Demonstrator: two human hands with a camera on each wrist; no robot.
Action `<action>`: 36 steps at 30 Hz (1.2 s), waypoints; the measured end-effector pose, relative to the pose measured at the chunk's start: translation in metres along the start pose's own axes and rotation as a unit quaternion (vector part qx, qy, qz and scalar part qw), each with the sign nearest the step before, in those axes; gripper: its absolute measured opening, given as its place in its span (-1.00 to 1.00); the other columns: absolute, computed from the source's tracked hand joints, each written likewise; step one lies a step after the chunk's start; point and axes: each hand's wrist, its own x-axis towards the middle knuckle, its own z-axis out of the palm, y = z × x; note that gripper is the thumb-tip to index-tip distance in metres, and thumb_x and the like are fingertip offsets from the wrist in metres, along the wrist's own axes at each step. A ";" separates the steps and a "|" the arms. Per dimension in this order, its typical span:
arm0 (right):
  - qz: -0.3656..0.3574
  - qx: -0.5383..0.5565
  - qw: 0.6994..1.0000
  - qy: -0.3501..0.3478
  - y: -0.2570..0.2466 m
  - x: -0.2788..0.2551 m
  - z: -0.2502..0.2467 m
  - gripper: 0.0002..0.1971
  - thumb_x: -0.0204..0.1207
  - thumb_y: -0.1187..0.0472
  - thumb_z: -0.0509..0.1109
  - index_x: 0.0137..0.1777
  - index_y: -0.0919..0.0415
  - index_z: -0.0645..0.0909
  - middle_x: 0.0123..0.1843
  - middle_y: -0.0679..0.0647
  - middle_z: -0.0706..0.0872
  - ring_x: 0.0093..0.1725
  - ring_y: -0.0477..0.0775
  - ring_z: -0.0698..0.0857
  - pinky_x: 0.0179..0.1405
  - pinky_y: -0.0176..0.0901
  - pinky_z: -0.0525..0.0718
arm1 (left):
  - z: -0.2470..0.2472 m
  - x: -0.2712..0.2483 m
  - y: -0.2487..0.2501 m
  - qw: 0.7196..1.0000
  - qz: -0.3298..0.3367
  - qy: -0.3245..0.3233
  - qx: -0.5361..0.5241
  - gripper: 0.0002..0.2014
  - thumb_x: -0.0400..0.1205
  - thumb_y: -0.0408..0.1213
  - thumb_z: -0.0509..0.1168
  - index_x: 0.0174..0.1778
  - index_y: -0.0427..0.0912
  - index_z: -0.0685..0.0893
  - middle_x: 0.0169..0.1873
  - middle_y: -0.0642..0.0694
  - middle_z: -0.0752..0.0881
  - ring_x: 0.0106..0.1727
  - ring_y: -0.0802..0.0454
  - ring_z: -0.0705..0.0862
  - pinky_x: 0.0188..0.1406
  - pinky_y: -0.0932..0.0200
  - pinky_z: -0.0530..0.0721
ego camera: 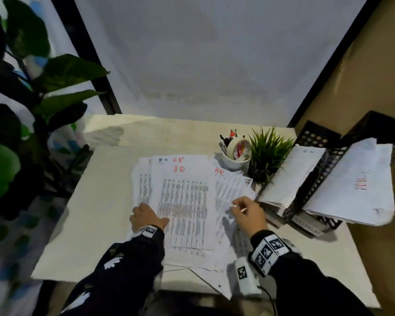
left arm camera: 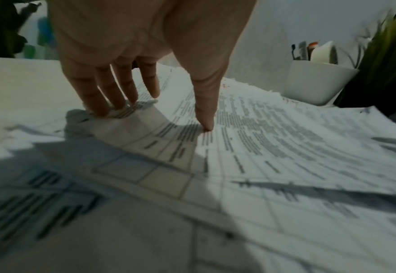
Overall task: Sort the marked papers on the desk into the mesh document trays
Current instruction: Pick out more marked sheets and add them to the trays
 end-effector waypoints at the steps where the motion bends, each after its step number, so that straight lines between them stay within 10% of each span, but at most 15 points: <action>1: 0.031 0.020 0.999 -0.033 0.004 -0.003 0.016 -0.93 0.51 0.31 0.35 -0.06 0.14 0.58 -0.20 0.11 0.64 -0.26 0.07 0.62 -0.23 -0.10 0.69 | 0.000 0.003 -0.003 0.999 0.003 0.001 -0.035 -0.15 0.29 -0.12 0.57 0.40 -0.31 0.29 0.34 -0.31 0.42 0.35 -0.32 0.47 0.32 -0.18 0.56; 7: 0.124 0.022 0.986 -0.108 0.016 -0.008 0.070 -0.43 0.45 0.23 0.42 0.47 0.26 0.40 0.36 0.15 0.58 0.35 0.17 0.57 0.29 -0.15 0.47 | 0.000 0.008 -0.020 0.986 0.034 -0.013 -0.164 -0.44 0.44 -0.32 0.46 0.32 -0.27 0.41 0.23 -0.29 0.64 0.26 -0.27 0.61 0.27 -0.03 0.57; 11: 0.193 0.150 0.966 -0.087 0.029 0.008 0.076 -0.27 0.36 0.33 0.52 0.52 0.31 0.32 0.10 0.08 0.51 0.25 0.22 0.57 0.29 -0.05 0.53 | -0.003 -0.003 -0.023 0.969 0.142 0.020 -0.200 -0.93 0.58 -0.33 0.29 -0.08 -0.20 0.66 -0.11 -0.15 0.66 -0.02 -0.19 0.66 -0.14 0.20 0.47; 16: 0.223 0.431 0.874 -0.006 0.030 0.023 0.061 -0.14 0.19 0.53 0.59 0.50 0.25 0.33 0.49 0.28 0.38 0.36 0.32 0.54 0.28 0.30 0.61 | -0.005 -0.016 -0.029 0.921 0.181 -0.060 -0.341 -0.66 0.57 -0.45 0.28 -0.42 0.08 0.57 -0.32 0.00 0.62 -0.21 0.03 0.56 -0.23 0.28 0.43; 20: 0.162 0.407 0.899 0.004 0.031 0.028 0.038 -0.51 0.29 0.57 0.49 0.21 0.29 0.55 0.00 0.20 0.76 -0.04 0.18 0.75 -0.21 -0.06 0.76 | -0.007 -0.024 -0.022 0.900 0.180 -0.180 -0.353 -0.52 0.49 -0.69 0.23 -0.58 -0.02 0.66 -0.32 -0.18 0.71 -0.13 -0.06 0.67 0.03 0.13 0.55; 23: 0.181 0.373 0.910 -0.002 0.045 0.026 0.030 -0.59 0.35 0.62 0.40 0.21 0.41 0.58 -0.02 0.28 0.77 -0.09 0.20 0.74 -0.02 0.08 0.75 | -0.009 -0.022 -0.013 0.886 0.116 -0.205 -0.399 -0.56 0.32 -0.77 0.08 -0.70 -0.25 0.63 -0.15 -0.19 0.79 0.03 -0.10 0.71 0.14 0.03 0.60; 28: 0.218 0.407 0.887 -0.017 0.055 0.016 0.027 -0.75 0.33 0.63 0.38 0.01 0.51 0.66 -0.33 0.18 0.81 -0.47 0.08 0.73 -0.61 -0.33 0.65 | -0.013 0.000 0.003 0.959 0.062 -0.023 -0.277 -0.93 0.47 -0.43 0.23 -0.30 -0.23 0.60 -0.19 -0.15 0.64 -0.14 -0.09 0.59 -0.08 0.17 0.47; 31: 0.211 0.406 0.888 -0.031 0.060 0.014 0.029 -0.66 0.34 0.66 0.20 -0.57 0.45 0.63 -0.33 0.29 0.80 -0.32 0.31 0.73 -0.44 -0.14 0.71 | -0.008 0.000 0.013 0.956 0.073 -0.069 -0.275 -0.81 0.55 -0.41 0.29 0.06 -0.20 0.52 -0.03 -0.15 0.63 -0.02 -0.11 0.62 0.02 0.18 0.51; 33: 0.219 0.427 0.876 -0.052 0.062 0.012 0.032 -0.55 0.33 0.64 0.16 -0.71 0.36 0.61 -0.14 0.38 0.75 -0.12 0.38 0.71 -0.16 0.01 0.70 | -0.001 0.000 0.020 0.961 0.091 -0.094 -0.245 -0.67 0.58 -0.49 0.21 0.27 -0.30 0.44 0.06 -0.14 0.63 0.09 -0.15 0.66 0.09 0.20 0.53; 36: 0.232 0.437 0.868 -0.049 0.069 0.014 0.032 -0.49 0.37 0.63 0.13 -0.75 0.33 0.60 -0.21 0.37 0.78 -0.08 0.35 0.69 -0.28 -0.09 0.74 | 0.006 -0.001 0.025 0.969 0.121 -0.125 -0.176 -0.57 0.59 -0.54 0.08 0.39 -0.24 0.45 0.23 -0.18 0.59 0.27 -0.19 0.62 0.18 0.17 0.52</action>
